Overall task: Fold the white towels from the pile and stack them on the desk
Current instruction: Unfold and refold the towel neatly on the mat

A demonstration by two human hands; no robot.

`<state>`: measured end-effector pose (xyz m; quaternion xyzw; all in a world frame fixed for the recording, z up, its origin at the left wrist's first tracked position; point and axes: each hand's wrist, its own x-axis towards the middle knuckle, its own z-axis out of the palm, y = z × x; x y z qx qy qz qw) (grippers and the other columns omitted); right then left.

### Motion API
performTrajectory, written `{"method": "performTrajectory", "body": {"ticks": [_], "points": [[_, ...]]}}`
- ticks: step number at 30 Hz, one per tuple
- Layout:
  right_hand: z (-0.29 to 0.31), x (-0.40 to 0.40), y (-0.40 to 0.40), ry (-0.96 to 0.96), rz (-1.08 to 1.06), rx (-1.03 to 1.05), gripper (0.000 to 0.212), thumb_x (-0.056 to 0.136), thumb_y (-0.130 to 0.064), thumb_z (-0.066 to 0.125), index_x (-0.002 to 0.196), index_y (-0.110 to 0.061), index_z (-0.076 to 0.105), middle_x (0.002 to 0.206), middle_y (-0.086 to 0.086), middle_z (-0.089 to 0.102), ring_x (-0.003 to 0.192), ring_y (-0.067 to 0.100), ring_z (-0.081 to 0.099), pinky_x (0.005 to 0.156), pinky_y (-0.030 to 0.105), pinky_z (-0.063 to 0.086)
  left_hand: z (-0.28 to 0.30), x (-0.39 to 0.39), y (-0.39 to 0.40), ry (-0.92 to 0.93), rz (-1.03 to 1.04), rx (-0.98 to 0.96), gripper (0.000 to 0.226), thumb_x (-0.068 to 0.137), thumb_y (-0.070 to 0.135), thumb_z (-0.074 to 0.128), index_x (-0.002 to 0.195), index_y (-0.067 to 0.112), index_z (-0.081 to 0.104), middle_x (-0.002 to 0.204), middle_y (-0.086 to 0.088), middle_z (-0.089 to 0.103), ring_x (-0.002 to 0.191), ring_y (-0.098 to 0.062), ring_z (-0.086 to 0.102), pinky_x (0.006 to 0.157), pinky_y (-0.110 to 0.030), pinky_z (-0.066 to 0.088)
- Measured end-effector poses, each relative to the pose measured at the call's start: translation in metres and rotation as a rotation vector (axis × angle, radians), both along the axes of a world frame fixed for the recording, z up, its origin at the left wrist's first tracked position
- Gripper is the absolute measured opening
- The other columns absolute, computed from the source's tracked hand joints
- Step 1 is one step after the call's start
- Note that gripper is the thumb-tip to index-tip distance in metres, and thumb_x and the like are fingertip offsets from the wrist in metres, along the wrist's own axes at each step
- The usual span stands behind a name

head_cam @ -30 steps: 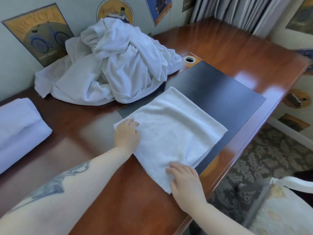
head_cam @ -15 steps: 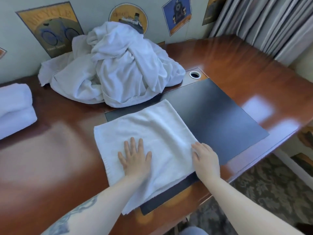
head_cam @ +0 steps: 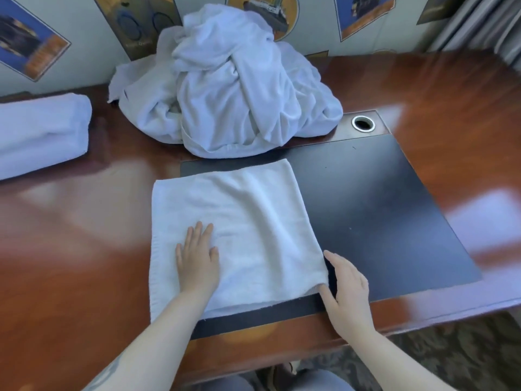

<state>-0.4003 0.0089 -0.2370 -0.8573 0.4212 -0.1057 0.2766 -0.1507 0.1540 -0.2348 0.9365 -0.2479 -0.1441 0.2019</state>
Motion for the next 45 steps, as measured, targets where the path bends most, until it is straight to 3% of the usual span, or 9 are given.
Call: {"method": "performTrajectory", "body": {"ticks": [8, 14, 21, 29, 32, 35, 38, 41, 45], "points": [[-0.005, 0.024, 0.018, 0.042, -0.136, -0.178, 0.064, 0.069, 0.011, 0.062, 0.129, -0.012, 0.057, 0.133, 0.003, 0.058, 0.125, 0.022, 0.047, 0.105, 0.034, 0.025, -0.007, -0.005, 0.032, -0.025, -0.043, -0.013, 0.047, 0.106, 0.022, 0.032, 0.153, 0.024, 0.03, 0.163, 0.006, 0.012, 0.151, -0.011, 0.001, 0.122, -0.034, -0.002], [-0.002, 0.047, 0.021, 0.137, -0.359, -0.097, 0.074, 0.076, 0.008, 0.054, 0.144, -0.018, 0.04, 0.147, -0.001, 0.041, 0.137, 0.018, 0.03, 0.11, 0.036, 0.019, -0.009, -0.018, 0.045, -0.066, -0.031, -0.012, 0.047, 0.105, 0.018, 0.032, 0.152, 0.022, 0.033, 0.162, 0.007, 0.017, 0.151, -0.01, 0.006, 0.122, -0.032, -0.001], [-0.003, 0.037, 0.014, 0.173, -0.551, -0.049, 0.069, 0.083, 0.008, 0.045, 0.145, -0.021, 0.037, 0.152, -0.001, 0.035, 0.142, 0.017, 0.022, 0.111, 0.039, 0.018, -0.019, -0.019, 0.053, -0.144, -0.097, 0.121, 0.055, 0.104, 0.037, 0.02, 0.156, 0.028, 0.004, 0.161, 0.014, -0.009, 0.149, -0.007, -0.012, 0.119, -0.033, -0.01], [-0.003, 0.024, 0.017, 0.268, -0.494, -0.075, 0.072, 0.086, 0.003, 0.049, 0.15, -0.022, 0.028, 0.16, -0.003, 0.019, 0.147, 0.015, 0.011, 0.114, 0.037, 0.012, -0.023, -0.02, 0.053, -0.172, -0.102, 0.196, 0.054, 0.104, 0.04, 0.01, 0.148, 0.03, -0.019, 0.158, 0.014, -0.02, 0.148, -0.01, -0.019, 0.122, -0.039, -0.007], [0.003, 0.019, 0.011, 0.309, -0.426, -0.024, 0.077, 0.085, -0.001, 0.055, 0.152, -0.024, 0.024, 0.161, -0.003, 0.016, 0.147, 0.016, 0.009, 0.116, 0.039, 0.013, -0.019, -0.02, 0.051, -0.145, -0.097, 0.211, 0.056, 0.105, 0.035, 0.015, 0.152, 0.029, -0.014, 0.161, 0.012, -0.016, 0.149, -0.011, -0.017, 0.122, -0.04, -0.006], [0.012, 0.001, 0.001, 0.291, -0.253, 0.08, 0.09, 0.077, -0.028, 0.073, 0.151, -0.034, 0.022, 0.16, -0.01, 0.015, 0.148, 0.013, 0.008, 0.116, 0.04, 0.011, -0.005, -0.019, 0.036, -0.071, -0.01, 0.061, 0.058, 0.102, 0.02, 0.037, 0.156, 0.024, 0.017, 0.164, 0.007, 0.006, 0.151, -0.013, 0.0, 0.123, -0.039, -0.001], [0.024, -0.004, -0.008, 0.216, 0.099, 0.093, 0.098, 0.069, -0.034, 0.069, 0.15, -0.044, 0.017, 0.156, -0.024, 0.007, 0.148, 0.005, 0.0, 0.115, 0.023, -0.004, 0.007, -0.023, -0.003, -0.069, -0.069, -0.037, 0.059, 0.099, 0.013, 0.042, 0.154, 0.022, 0.024, 0.164, 0.005, 0.011, 0.151, -0.014, 0.001, 0.122, -0.037, -0.002], [0.026, 0.034, -0.023, 0.144, 0.325, 0.042, 0.08, 0.083, -0.009, 0.051, 0.152, -0.037, 0.021, 0.156, -0.025, 0.009, 0.148, 0.002, 0.002, 0.11, 0.012, -0.014, 0.011, -0.029, -0.046, -0.057, -0.17, -0.014, 0.057, 0.102, 0.021, 0.036, 0.156, 0.022, 0.017, 0.165, 0.005, 0.003, 0.151, -0.013, -0.005, 0.121, -0.036, -0.005], [0.019, 0.088, -0.042, 0.176, 0.449, -0.121, 0.05, 0.101, -0.016, 0.037, 0.15, -0.028, 0.033, 0.158, -0.014, 0.025, 0.147, 0.008, 0.017, 0.115, 0.023, 0.002, 0.008, -0.014, -0.083, -0.033, -0.112, 0.082, 0.054, 0.104, 0.029, 0.032, 0.156, 0.022, 0.017, 0.165, 0.005, 0.005, 0.151, -0.014, -0.003, 0.121, -0.038, -0.002]]}}
